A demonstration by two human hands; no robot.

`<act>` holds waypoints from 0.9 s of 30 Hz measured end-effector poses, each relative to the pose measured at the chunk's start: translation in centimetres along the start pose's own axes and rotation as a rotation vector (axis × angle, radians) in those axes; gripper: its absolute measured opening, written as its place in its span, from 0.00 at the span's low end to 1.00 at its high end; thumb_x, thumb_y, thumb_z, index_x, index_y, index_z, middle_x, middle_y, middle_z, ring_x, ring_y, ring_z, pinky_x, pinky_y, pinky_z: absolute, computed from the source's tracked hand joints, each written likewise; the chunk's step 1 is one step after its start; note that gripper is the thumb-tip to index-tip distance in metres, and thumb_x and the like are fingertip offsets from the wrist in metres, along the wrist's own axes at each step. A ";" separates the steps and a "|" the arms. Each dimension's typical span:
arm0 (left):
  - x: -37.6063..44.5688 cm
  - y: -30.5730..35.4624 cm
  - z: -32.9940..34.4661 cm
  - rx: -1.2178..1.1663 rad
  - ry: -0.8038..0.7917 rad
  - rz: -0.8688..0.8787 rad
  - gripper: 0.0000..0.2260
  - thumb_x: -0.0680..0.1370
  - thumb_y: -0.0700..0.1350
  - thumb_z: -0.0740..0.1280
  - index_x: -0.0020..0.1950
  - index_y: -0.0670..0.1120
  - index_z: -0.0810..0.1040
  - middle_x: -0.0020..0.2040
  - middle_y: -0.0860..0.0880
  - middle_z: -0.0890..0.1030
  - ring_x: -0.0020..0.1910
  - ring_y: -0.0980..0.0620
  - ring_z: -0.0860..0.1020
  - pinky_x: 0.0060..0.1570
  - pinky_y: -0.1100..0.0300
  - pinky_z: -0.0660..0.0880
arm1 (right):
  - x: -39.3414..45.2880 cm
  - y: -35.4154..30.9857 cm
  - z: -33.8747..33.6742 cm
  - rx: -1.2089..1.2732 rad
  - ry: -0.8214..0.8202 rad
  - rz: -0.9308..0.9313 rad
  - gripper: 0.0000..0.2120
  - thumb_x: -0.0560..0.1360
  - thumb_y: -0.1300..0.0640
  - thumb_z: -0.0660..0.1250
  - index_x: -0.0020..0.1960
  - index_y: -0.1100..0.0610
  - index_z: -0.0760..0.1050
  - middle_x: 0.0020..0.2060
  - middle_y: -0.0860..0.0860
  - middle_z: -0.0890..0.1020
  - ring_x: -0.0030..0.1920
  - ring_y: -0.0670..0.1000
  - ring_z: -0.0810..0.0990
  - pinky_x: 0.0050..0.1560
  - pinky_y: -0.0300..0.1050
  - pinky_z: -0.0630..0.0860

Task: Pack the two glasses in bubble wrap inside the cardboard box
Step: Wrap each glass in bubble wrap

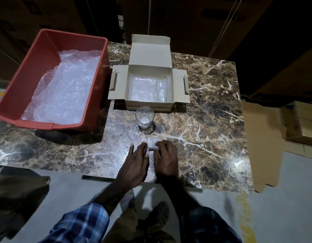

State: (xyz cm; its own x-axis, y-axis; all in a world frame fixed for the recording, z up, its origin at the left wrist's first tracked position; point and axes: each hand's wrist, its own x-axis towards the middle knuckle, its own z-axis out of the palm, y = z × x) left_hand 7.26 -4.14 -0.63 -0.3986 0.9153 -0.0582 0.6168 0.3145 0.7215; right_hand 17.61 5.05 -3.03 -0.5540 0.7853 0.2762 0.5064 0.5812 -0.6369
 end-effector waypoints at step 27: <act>2.9 -0.6 -1.6 -0.185 0.175 -0.315 0.11 0.81 0.45 0.66 0.41 0.43 0.71 0.25 0.50 0.79 0.33 0.54 0.77 0.70 0.45 0.62 | 1.0 -0.8 0.5 -0.207 -0.120 0.066 0.17 0.76 0.53 0.59 0.64 0.52 0.75 0.48 0.53 0.76 0.48 0.57 0.74 0.47 0.54 0.71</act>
State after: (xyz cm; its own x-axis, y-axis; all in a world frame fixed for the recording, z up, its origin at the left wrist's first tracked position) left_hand 4.64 -2.03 -0.08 -0.6675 0.7200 -0.1895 0.3198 0.5072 0.8003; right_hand 16.29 5.31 -2.64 -0.5838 0.7991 0.1433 0.6618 0.5707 -0.4862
